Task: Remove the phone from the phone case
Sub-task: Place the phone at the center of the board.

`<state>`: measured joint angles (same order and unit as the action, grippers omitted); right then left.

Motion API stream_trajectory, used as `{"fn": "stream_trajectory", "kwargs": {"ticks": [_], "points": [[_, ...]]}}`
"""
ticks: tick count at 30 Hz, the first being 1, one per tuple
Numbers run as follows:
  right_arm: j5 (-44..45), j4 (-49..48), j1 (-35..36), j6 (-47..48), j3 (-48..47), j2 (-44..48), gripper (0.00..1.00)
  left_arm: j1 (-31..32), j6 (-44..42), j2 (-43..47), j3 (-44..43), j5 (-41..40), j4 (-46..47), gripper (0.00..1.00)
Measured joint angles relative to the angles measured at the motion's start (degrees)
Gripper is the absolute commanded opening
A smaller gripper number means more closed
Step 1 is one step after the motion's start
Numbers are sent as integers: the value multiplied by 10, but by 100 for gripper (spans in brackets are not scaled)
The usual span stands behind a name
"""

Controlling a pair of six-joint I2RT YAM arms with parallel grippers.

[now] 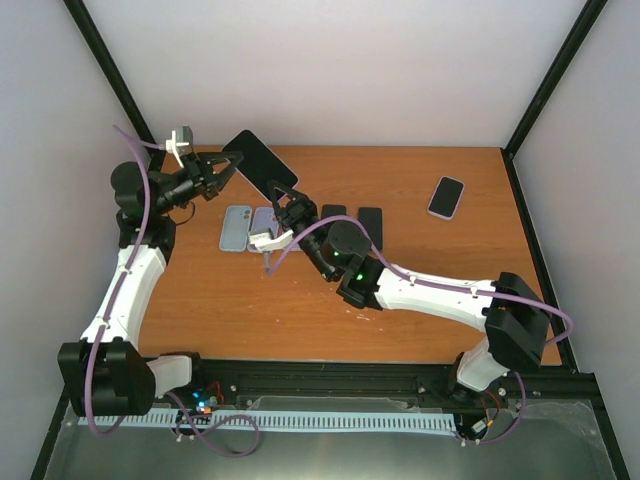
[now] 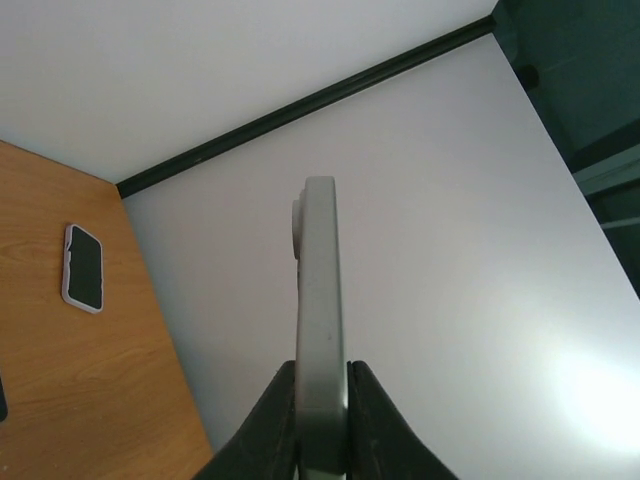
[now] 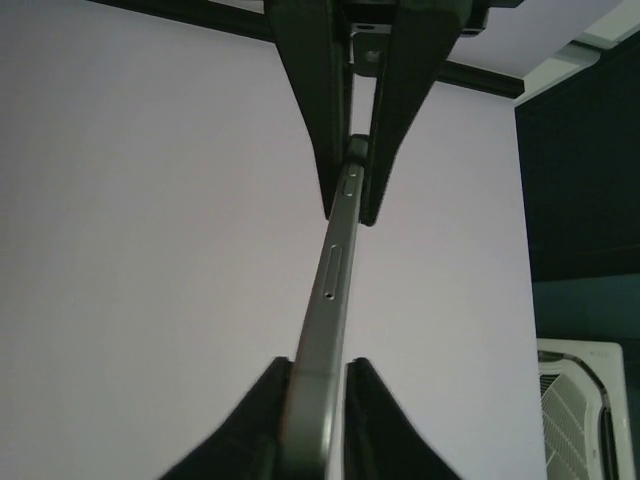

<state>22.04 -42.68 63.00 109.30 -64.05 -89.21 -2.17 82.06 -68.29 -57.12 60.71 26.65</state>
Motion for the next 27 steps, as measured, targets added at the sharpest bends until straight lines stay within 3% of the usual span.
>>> {"fn": "stream_trajectory", "kwargs": {"ticks": [7,12,20,27], "points": [[5,0,0,-20,20,15,52,0,-16,-4,2,3,3,0],[16,16,-5,-45,45,49,67,0,-37,-7,1,4,-6,1],[43,96,-26,-122,59,103,84,-1,-122,-28,-47,6,-59,1],[55,245,-64,-247,35,137,93,-1,-211,-43,-64,22,-88,1]]}}
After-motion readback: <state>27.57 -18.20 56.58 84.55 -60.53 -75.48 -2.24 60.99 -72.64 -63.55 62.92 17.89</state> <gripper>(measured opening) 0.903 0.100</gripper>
